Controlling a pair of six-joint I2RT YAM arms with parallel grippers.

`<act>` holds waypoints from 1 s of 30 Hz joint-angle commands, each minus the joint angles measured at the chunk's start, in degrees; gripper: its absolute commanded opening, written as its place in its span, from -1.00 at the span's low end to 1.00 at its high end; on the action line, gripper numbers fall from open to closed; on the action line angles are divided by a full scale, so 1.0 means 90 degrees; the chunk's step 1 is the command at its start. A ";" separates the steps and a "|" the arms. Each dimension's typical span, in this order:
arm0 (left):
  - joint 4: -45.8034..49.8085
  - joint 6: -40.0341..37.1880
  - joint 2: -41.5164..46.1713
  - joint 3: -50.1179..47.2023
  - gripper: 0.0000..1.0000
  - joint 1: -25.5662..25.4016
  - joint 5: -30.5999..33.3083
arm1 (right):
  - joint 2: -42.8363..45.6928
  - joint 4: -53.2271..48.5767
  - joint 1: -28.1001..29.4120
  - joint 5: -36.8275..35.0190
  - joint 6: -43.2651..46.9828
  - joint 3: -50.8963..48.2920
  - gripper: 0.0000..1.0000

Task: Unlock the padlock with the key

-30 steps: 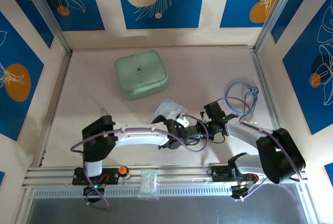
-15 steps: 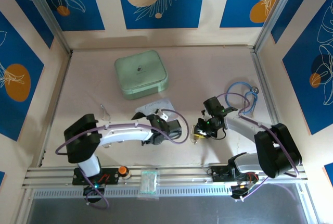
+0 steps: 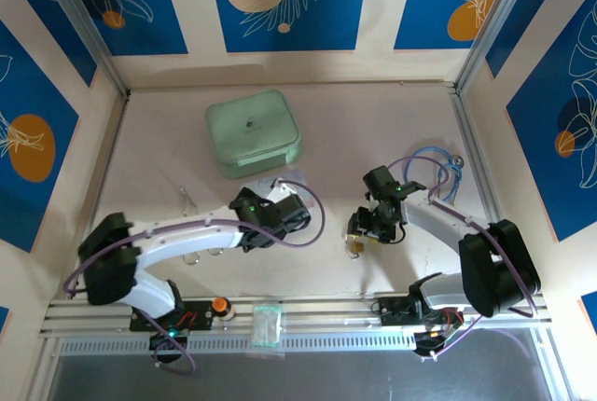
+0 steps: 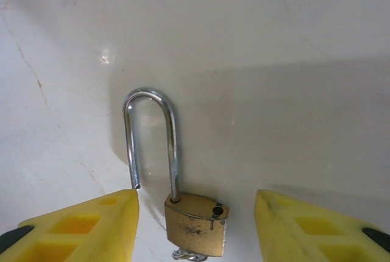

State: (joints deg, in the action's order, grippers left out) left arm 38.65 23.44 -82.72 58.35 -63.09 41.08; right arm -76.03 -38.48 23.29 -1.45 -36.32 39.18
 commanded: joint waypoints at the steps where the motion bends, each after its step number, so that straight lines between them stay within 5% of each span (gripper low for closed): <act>1: -0.0758 -0.0317 0.0848 -0.0320 0.99 0.0214 -0.0543 | 0.0453 0.0014 0.0049 -0.0417 0.0095 0.0277 0.82; 2: -0.0971 -0.0359 0.1070 -0.0428 0.99 0.0330 -0.0627 | 0.0521 0.0102 0.0040 -0.0602 0.0135 0.0331 0.99; 6: -0.1850 -0.0830 0.1826 -0.0802 0.99 0.0820 -0.0377 | 0.0425 0.0199 0.0010 -0.1795 0.0686 0.0924 0.99; 11: -0.3258 -0.1202 0.1929 -0.1428 0.98 0.2181 -0.0635 | 0.0610 0.1549 -0.0346 -0.2108 0.1505 0.0936 1.00; 13: -0.4037 -0.1434 0.1941 -0.1762 0.97 0.2539 -0.0184 | 0.0631 0.2339 -0.0541 -0.2173 0.1791 0.0763 0.99; 15: -0.3871 -0.1717 0.1847 -0.1650 0.98 0.2988 -0.0110 | 0.0528 0.3116 -0.0633 -0.2396 0.2348 0.0472 0.99; 20: -0.5545 -0.3501 0.1768 -0.2486 0.99 0.3776 0.0227 | 0.0312 0.4694 -0.0991 -0.3131 0.3476 -0.0284 1.00; 25: -0.6728 -0.2750 0.1569 -0.3550 0.99 0.5260 -0.1275 | 0.0407 0.6478 -0.2097 -0.1520 0.3099 -0.1292 0.97; 30: -0.7809 -0.2497 0.0696 -0.3843 0.99 0.5782 -0.2017 | 0.0152 0.8073 -0.2483 -0.1153 0.3161 -0.1815 0.97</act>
State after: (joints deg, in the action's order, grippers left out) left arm -20.71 -0.51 -73.34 24.75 -12.71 30.11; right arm -73.87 20.23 1.32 -16.40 -8.71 23.86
